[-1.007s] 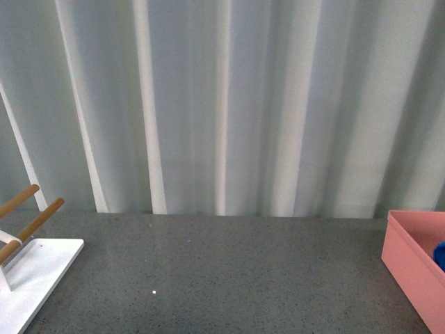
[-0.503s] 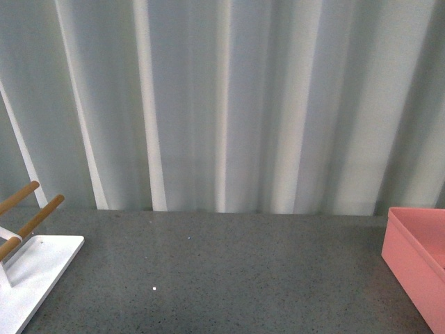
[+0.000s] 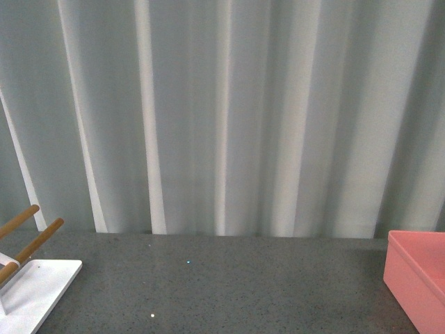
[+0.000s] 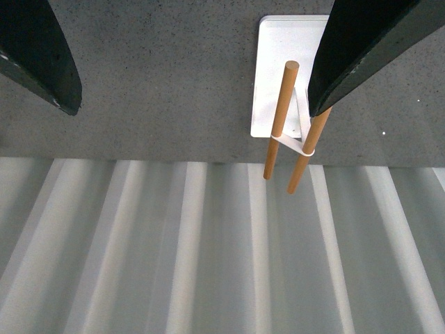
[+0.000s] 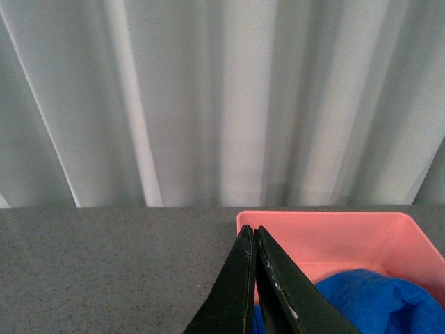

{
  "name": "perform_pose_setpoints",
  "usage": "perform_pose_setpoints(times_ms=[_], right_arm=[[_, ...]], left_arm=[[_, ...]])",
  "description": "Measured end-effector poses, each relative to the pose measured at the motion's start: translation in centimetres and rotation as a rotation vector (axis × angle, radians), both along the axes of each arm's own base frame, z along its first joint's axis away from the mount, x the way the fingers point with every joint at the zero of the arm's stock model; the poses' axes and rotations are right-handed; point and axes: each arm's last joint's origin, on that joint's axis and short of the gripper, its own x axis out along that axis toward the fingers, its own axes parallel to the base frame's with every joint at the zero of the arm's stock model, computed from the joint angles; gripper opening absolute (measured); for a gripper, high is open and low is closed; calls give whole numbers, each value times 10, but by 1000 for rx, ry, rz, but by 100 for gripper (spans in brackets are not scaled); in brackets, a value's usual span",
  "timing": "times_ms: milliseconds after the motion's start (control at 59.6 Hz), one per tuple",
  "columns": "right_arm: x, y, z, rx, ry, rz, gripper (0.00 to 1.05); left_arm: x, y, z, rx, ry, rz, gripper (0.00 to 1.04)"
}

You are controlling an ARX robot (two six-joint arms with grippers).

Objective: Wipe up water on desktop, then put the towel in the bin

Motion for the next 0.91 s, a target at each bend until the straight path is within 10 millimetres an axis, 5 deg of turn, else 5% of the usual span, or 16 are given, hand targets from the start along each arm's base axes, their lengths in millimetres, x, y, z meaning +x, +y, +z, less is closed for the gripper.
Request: perform_pose_setpoints(times_ms=[520,906], right_arm=[[-60,15,-24,0,12,3,3],[-82,15,-13,0,-25,3,3]], left_arm=[[0,0,0,0,0,0,98],[0,0,0,0,0,0,98]])
